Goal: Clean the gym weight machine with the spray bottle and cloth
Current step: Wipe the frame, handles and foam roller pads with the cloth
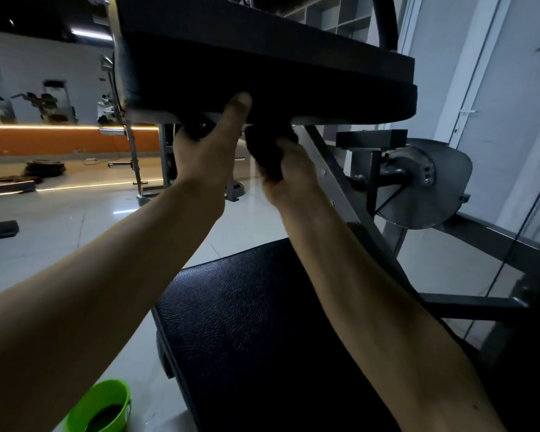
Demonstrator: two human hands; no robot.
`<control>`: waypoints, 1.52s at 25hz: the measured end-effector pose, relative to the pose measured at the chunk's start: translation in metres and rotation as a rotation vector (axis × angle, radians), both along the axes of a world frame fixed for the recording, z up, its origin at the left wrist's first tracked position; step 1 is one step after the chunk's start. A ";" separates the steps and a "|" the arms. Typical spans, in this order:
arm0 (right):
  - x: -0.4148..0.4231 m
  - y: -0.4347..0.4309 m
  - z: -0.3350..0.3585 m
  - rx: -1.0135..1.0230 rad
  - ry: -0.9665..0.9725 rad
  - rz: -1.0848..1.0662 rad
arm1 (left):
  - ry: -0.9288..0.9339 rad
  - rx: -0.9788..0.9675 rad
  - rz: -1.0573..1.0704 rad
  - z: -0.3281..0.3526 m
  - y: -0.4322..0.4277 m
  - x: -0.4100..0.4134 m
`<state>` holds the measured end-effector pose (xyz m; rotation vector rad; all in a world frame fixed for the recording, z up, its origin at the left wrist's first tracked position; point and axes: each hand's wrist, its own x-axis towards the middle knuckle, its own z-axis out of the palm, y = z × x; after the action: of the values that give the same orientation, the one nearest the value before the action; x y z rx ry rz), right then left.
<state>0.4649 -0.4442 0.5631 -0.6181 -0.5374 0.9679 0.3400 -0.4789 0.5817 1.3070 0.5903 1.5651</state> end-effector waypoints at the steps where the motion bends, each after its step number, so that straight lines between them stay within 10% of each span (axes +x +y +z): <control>1: 0.000 -0.003 -0.001 0.001 -0.012 0.010 | 0.010 0.010 0.001 0.000 0.002 0.000; 19: 0.052 -0.034 0.028 -0.040 0.240 -0.292 | -0.056 -0.107 -0.020 -0.002 0.008 0.000; 38: -0.047 -0.059 0.012 0.026 -0.094 -0.306 | -0.007 -0.013 -0.006 -0.002 0.009 -0.002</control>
<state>0.4175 -0.5031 0.5748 -0.7023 -0.5196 0.6446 0.3379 -0.4699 0.5797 1.2915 0.5909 1.5585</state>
